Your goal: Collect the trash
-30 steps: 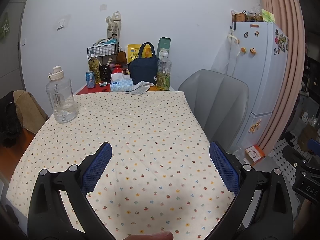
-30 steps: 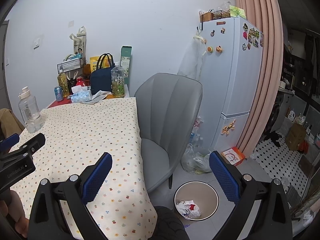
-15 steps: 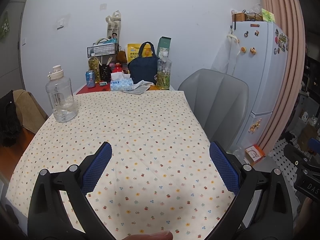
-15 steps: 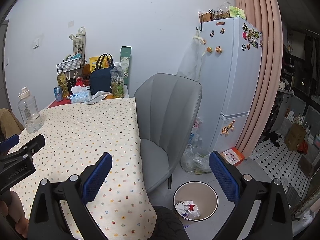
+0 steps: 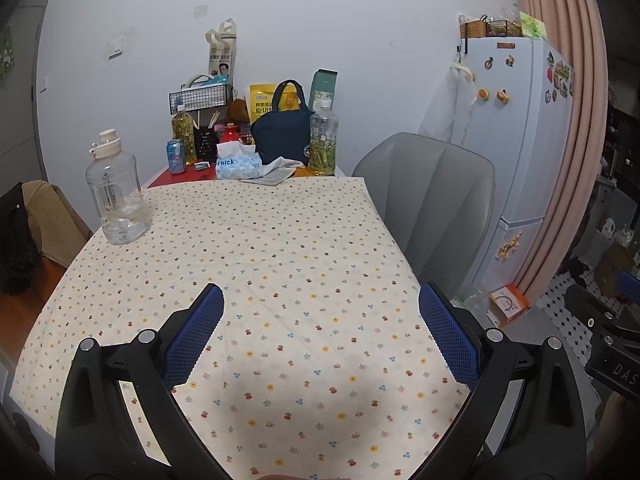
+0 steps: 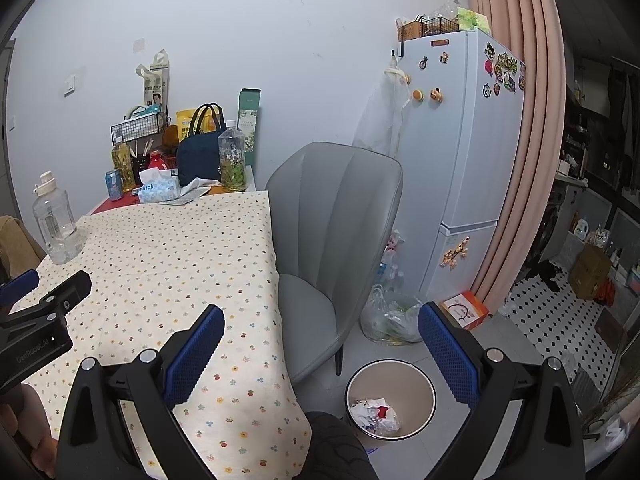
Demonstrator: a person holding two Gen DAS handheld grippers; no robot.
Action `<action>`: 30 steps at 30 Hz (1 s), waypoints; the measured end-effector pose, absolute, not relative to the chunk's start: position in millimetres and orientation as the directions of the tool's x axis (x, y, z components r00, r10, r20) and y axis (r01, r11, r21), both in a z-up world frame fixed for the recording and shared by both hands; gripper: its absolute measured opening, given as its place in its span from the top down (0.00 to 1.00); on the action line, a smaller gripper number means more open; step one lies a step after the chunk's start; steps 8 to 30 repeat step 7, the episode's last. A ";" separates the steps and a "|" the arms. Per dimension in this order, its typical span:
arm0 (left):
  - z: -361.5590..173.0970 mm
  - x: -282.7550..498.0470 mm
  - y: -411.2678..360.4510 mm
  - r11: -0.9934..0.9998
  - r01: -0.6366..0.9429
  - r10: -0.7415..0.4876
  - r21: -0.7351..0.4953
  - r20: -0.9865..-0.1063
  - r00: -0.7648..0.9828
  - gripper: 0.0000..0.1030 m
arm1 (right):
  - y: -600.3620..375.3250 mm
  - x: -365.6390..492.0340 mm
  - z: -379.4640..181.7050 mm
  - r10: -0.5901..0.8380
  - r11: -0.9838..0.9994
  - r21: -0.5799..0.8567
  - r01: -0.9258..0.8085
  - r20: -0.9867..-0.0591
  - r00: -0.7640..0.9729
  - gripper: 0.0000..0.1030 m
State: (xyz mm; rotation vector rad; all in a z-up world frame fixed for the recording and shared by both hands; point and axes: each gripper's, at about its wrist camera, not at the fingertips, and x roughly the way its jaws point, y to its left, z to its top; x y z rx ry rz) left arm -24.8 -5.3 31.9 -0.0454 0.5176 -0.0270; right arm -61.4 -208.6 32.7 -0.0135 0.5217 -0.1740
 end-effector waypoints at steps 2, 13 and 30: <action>30.1 -23.5 -3.1 0.998 0.011 -0.039 -0.060 -0.497 0.867 0.06 | -208.0 -59.9 30.5 -0.167 0.986 -0.058 0.159 -0.499 0.851 0.07; 24.2 -16.8 5.3 0.998 -0.014 -0.022 -0.068 -0.506 0.862 0.06 | -201.8 -53.6 23.1 -0.168 0.986 -0.076 0.150 -0.506 0.846 0.08; 24.2 -16.8 5.3 0.998 -0.014 -0.022 -0.068 -0.506 0.862 0.06 | -201.8 -53.6 23.1 -0.168 0.986 -0.076 0.150 -0.506 0.846 0.08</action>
